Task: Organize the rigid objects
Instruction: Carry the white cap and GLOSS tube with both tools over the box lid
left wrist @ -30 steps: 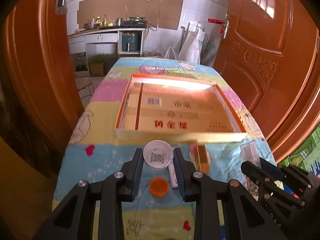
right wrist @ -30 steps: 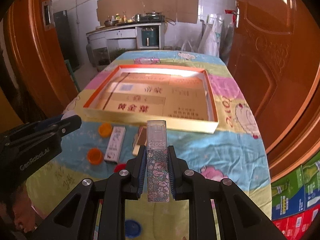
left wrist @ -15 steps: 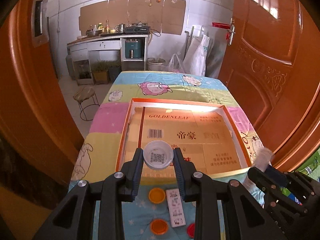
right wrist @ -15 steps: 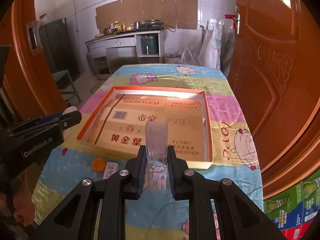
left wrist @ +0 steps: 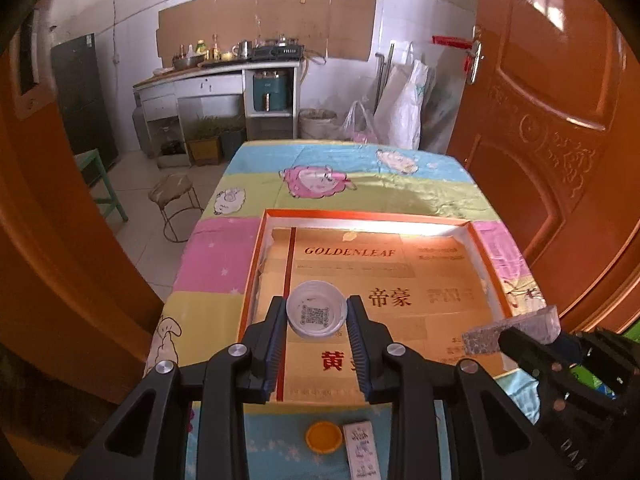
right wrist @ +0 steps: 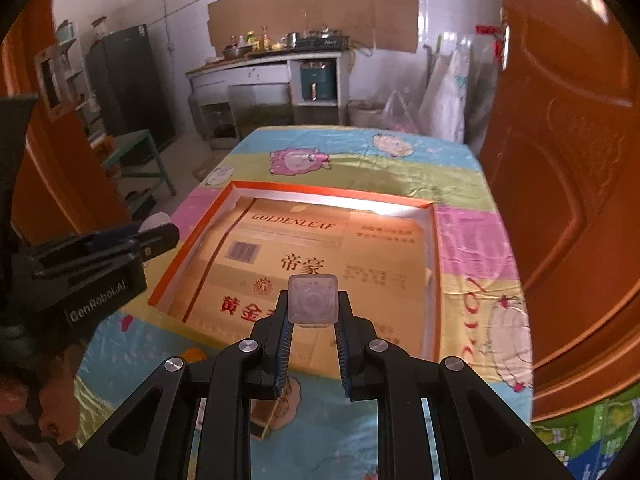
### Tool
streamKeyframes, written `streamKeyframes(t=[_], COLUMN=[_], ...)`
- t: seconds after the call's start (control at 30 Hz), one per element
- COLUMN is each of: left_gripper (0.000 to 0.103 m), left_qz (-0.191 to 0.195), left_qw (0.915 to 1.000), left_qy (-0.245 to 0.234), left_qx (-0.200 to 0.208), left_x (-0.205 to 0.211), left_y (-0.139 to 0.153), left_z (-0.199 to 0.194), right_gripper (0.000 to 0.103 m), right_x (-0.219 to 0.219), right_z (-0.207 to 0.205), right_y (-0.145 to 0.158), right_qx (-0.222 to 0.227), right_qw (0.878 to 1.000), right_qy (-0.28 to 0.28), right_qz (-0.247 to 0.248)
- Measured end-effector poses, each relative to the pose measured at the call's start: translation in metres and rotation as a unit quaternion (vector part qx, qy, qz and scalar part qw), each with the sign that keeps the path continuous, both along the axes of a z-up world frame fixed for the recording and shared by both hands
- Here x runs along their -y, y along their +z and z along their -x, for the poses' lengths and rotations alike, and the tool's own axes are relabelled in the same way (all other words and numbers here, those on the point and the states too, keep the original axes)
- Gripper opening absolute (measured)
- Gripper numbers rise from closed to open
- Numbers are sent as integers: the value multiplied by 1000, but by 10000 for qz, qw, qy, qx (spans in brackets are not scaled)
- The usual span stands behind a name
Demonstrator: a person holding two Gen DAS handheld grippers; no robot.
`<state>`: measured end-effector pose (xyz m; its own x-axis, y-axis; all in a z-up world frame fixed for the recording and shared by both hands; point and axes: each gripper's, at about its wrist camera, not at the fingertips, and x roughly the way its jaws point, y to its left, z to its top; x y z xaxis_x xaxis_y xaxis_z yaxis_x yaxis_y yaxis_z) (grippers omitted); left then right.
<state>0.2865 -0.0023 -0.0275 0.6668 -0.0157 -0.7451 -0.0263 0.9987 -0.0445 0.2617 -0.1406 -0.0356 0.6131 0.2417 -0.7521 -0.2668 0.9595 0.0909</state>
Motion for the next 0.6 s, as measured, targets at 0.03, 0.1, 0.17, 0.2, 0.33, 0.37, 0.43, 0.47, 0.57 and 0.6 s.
streamKeyframes(t=[0.03,0.1,0.17,0.2,0.33,0.37,0.43,0.47,0.57,0.6], left_gripper=[31,31,31,31,31,31,31,31,31,31], left_qz=[34,66,96,106,141,123,78,77,95,98], left_qw=[10000,9997,9994,9991,9980,9977,9973,9970,9967,9965], left_qy=[-26,-64,-65,-74,-138,-154,-174,-194,-233,-242], left_qx=[-68,-206,-339,-392,-602,-641,-713,-745,-778,-792], left_x=[-1,-2,-2,-2,0,0,3,3,4,4], left_y=[-4,-12,-22,-26,-46,-51,-59,-63,-72,-74], left_z=[-6,-16,-25,-29,-42,-44,-49,-50,-55,-56], right_gripper=[20,20,20,20,20,20,20,20,20,20], right_x=[1,3,4,5,6,6,7,7,7,6], right_z=[-8,-23,-33,-39,-56,-60,-66,-68,-73,-75], right_y=[-4,-14,-23,-29,-50,-54,-60,-61,-62,-64], right_qx=[-98,-288,-400,-470,-731,-773,-843,-844,-790,-773], right_qw=[9999,9996,9992,9989,9973,9970,9964,9964,9968,9970], right_qy=[8,4,-15,-41,-81,-85,-84,-77,-76,-70], right_qz=[-44,-73,-51,-33,-27,-12,25,10,-17,-1])
